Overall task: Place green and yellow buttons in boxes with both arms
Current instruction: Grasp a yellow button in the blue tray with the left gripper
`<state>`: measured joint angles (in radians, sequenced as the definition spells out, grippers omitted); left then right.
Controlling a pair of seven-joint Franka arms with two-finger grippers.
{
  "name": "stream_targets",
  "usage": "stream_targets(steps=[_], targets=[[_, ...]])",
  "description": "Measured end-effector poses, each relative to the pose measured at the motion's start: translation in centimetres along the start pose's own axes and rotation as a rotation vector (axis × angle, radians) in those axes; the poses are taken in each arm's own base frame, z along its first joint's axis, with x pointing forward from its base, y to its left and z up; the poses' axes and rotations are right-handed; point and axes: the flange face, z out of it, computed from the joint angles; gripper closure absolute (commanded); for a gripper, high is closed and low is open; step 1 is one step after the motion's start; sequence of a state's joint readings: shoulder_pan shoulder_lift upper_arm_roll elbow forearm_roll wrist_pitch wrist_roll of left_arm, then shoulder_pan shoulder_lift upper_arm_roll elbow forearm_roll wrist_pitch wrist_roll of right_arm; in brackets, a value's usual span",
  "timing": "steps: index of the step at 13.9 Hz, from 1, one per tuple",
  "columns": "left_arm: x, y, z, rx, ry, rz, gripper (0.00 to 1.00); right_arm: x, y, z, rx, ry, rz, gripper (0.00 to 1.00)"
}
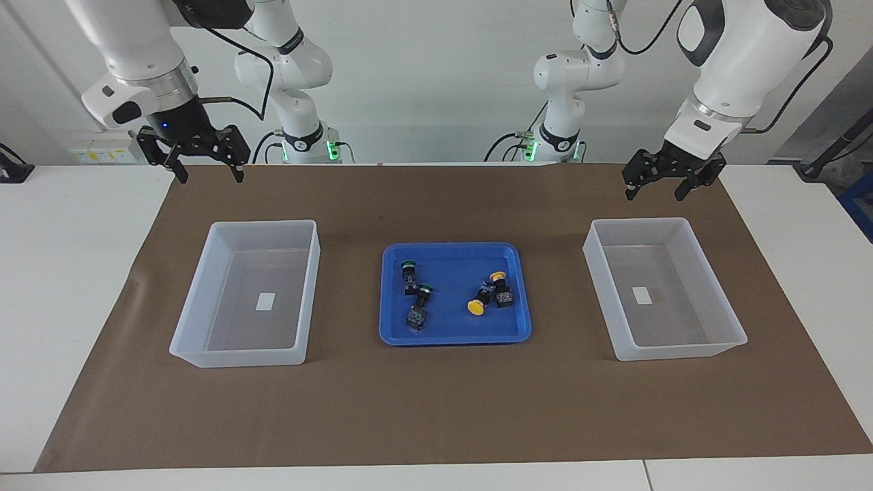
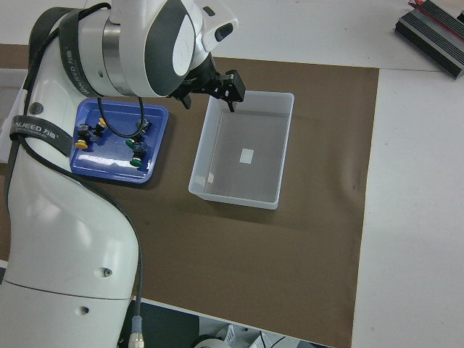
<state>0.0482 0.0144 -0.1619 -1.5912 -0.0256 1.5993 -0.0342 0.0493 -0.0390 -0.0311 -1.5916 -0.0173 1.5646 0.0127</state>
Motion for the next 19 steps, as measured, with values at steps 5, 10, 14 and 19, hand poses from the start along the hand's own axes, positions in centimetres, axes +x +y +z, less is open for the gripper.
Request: stream_targets(steps=[5,10,14,19], targets=[[0.0,0.0,0.2,0.000,0.003,0.000,0.00,0.0,0.0,0.0,0.000,0.000,0.000,0.00],[-0.2,2.8,5.0,-0.004,0.080,0.040,0.00,0.0,-0.1,0.1,0.000,-0.003,-0.001,0.00],[-0.5,8.9,9.3,-0.031,0.131,-0.019,0.00,-0.1,-0.5,0.6,0.000,-0.014,-0.009,0.00],[0.0,14.6,16.3,-0.081,0.190,-0.079,0.00,-0.5,-1.6,1.1,0.021,-0.031,-0.025,0.00]])
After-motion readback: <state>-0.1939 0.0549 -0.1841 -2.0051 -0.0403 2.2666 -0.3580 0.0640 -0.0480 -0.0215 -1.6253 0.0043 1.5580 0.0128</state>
